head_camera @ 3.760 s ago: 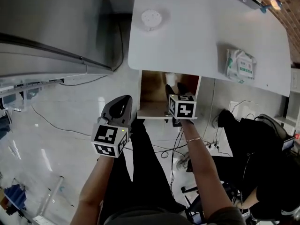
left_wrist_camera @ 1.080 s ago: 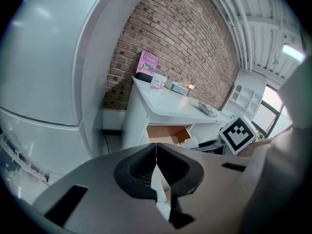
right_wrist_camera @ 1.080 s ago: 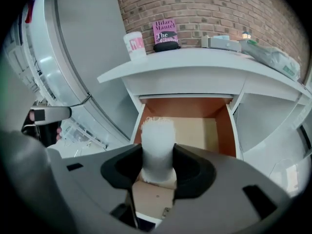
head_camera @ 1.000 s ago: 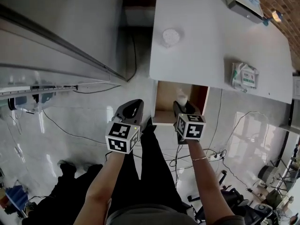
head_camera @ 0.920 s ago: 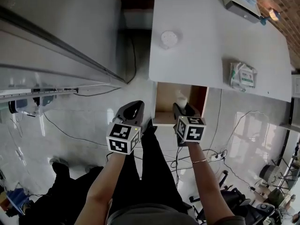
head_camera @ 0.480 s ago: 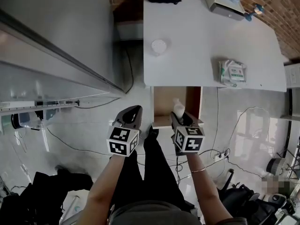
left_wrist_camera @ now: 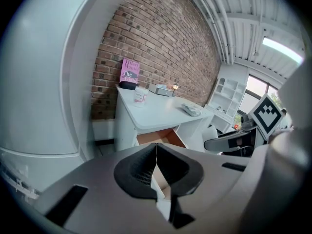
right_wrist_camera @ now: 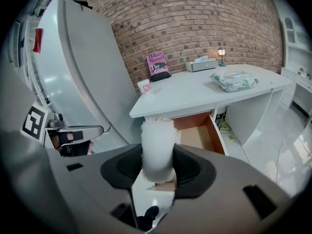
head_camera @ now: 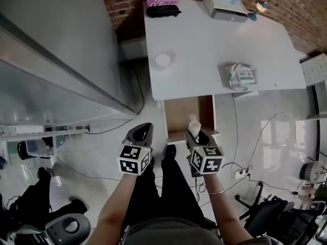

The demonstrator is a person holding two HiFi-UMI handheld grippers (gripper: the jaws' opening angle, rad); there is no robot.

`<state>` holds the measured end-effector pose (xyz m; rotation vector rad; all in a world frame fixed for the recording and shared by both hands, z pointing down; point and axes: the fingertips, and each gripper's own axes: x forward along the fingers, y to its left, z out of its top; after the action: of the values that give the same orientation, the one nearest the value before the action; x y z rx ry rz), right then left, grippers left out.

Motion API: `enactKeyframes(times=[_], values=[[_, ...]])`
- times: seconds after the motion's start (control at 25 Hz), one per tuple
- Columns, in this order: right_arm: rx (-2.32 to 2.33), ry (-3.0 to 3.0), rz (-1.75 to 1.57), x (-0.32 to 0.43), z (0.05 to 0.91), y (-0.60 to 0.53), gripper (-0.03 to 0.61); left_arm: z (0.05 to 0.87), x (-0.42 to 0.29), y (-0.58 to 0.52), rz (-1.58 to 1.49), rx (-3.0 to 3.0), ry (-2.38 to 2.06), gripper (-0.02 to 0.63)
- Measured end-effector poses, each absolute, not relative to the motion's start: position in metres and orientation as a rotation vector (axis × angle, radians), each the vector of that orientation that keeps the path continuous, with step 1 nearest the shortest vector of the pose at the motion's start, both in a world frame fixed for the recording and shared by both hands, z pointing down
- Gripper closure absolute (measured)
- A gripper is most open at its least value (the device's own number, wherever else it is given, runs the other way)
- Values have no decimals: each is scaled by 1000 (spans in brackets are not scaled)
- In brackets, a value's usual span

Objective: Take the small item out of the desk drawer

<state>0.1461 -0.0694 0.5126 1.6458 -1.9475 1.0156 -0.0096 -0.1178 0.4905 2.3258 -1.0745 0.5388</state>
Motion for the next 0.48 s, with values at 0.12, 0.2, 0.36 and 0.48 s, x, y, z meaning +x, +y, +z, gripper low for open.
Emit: enactKeyframes(times=[0.12, 0.2, 0.36, 0.48], values=[[1682, -1957, 1014, 144, 502, -59, 394, 484, -13, -117, 542, 2347, -1072, 591], [1706, -1962, 1016, 144, 495, -53, 394, 478, -14, -116, 537, 2361, -1071, 591], [1765, -1989, 1043, 144, 478, -48, 394, 470, -14, -114, 534, 2395, -1060, 592], [1818, -2006, 1010, 147, 463, -47, 394, 468, -13, -113, 538, 2417, -1039, 591]])
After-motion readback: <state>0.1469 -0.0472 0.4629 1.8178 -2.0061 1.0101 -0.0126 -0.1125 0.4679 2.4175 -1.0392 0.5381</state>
